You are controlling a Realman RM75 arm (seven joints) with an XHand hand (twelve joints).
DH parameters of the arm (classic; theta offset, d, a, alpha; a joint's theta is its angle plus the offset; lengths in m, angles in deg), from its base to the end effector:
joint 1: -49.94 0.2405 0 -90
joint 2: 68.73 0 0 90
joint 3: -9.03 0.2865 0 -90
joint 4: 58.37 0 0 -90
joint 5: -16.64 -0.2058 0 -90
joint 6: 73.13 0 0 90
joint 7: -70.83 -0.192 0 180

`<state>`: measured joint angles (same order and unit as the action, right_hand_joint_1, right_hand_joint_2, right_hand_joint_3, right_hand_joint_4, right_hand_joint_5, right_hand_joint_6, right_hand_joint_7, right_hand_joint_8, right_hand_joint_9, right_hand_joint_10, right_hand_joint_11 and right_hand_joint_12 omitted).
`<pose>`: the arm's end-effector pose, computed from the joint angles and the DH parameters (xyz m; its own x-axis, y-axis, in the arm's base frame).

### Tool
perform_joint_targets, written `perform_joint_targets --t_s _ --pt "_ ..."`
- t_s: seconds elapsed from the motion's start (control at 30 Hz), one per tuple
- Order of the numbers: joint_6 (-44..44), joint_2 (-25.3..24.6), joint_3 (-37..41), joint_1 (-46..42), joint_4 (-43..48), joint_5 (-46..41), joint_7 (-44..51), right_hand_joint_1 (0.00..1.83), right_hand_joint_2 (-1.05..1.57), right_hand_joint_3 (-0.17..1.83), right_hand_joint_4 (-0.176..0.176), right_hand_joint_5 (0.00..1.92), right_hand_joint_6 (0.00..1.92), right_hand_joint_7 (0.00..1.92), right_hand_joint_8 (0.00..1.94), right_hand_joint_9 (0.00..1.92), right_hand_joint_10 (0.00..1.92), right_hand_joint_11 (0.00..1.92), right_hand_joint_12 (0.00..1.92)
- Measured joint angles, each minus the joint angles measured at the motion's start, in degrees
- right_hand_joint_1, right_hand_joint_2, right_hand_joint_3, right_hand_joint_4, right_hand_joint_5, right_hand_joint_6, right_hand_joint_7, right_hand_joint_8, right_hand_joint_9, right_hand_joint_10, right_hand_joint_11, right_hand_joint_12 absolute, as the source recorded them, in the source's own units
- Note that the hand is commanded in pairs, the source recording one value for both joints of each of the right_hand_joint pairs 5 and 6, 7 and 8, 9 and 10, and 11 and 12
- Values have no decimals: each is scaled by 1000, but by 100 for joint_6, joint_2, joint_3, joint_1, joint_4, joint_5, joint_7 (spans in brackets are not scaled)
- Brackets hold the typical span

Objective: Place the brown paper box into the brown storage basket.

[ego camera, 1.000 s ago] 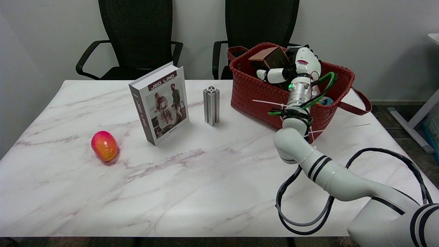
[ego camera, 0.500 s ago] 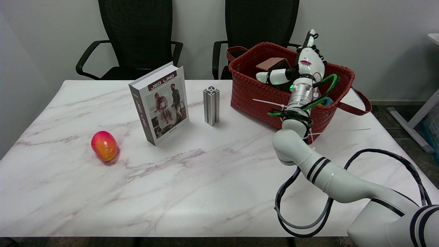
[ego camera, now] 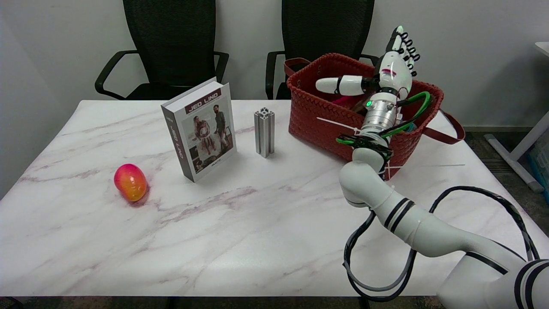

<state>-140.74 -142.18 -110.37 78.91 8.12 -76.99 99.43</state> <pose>-0.1863 -0.4528 0.3864 0.6198 0.6988 0.3571 -0.7049 0.2957 0.6448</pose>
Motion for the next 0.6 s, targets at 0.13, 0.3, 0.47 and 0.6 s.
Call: perform_joint_targets --t_s 0.13,0.3,0.47,0.6 --pt "-127 23 -13 -77 293 96 -46 929 12 -165 0 0 0 19 19 55 55 0 0" --pt "-345 43 -65 -195 637 344 -85 965 39 -175 0 0 0 171 171 167 167 0 0" --pt "-683 55 -216 -378 1049 722 -58 970 92 -175 0 0 0 283 283 297 297 125 125" --pt "-957 38 -374 -565 1339 1065 14 1011 176 -36 0 0 0 386 386 387 387 226 226"
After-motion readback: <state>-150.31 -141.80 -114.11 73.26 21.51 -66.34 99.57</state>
